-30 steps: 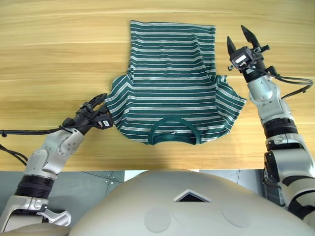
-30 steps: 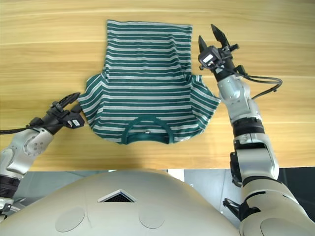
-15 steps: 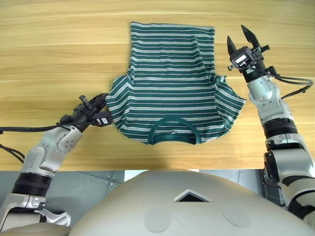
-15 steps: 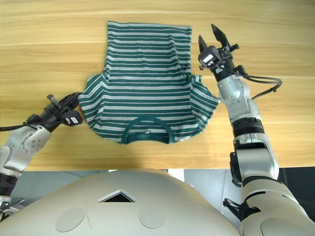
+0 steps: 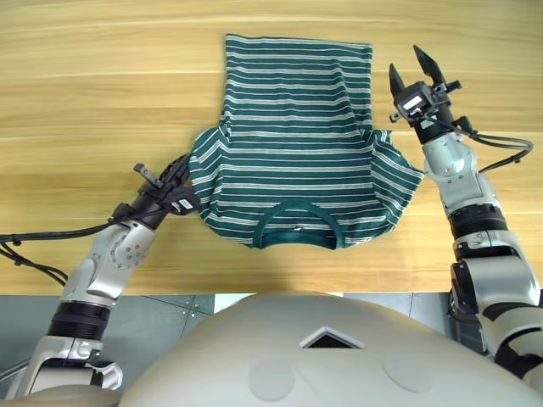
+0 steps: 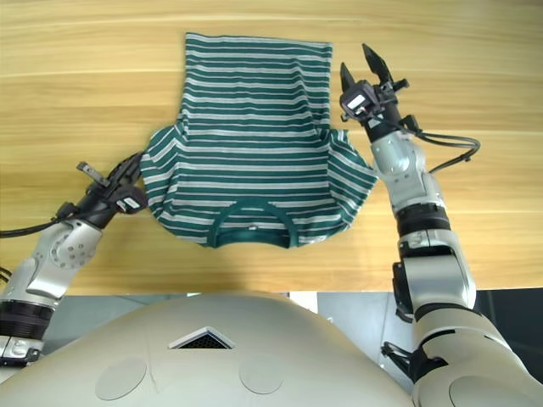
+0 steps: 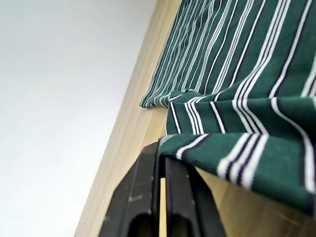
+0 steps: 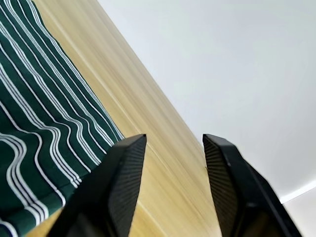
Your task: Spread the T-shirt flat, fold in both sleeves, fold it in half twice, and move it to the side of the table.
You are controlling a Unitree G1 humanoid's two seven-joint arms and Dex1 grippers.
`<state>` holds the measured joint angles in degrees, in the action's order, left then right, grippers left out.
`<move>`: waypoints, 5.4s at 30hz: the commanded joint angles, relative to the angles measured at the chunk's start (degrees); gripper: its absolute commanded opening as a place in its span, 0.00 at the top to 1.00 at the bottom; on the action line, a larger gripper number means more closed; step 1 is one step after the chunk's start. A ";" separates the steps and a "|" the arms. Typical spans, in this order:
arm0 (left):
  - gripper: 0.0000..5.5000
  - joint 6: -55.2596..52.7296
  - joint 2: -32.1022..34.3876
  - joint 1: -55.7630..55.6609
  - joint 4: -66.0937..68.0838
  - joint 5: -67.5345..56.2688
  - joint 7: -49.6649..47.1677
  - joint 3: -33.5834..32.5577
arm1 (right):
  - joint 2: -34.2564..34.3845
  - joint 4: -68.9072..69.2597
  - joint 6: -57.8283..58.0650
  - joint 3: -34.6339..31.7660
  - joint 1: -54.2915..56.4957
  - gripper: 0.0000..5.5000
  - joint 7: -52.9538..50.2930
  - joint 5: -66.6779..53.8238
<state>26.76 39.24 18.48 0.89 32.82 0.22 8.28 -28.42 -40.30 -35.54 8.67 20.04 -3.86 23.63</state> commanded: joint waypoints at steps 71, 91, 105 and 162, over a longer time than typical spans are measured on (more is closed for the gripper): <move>0.17 16.32 -7.36 -4.88 -1.94 -12.75 12.20 8.72 | -18.42 34.03 11.50 -8.36 -41.73 0.61 11.05 19.02; 0.17 17.35 -9.28 -4.70 -2.37 -12.47 11.45 6.41 | -19.45 28.10 9.28 -0.99 -37.39 0.88 7.05 18.64; 0.17 18.10 -9.83 -5.24 -1.76 -12.42 11.16 4.85 | -17.32 32.75 4.14 -1.33 -37.26 1.00 4.96 11.42; 0.17 12.25 12.05 9.35 -9.28 -11.72 31.70 -0.22 | -15.72 35.23 -2.69 -11.00 -22.22 0.53 29.89 -24.26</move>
<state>40.66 50.45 26.38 -6.57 20.66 28.67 5.88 -44.14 -2.35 -37.89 -1.85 -4.43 25.06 -1.58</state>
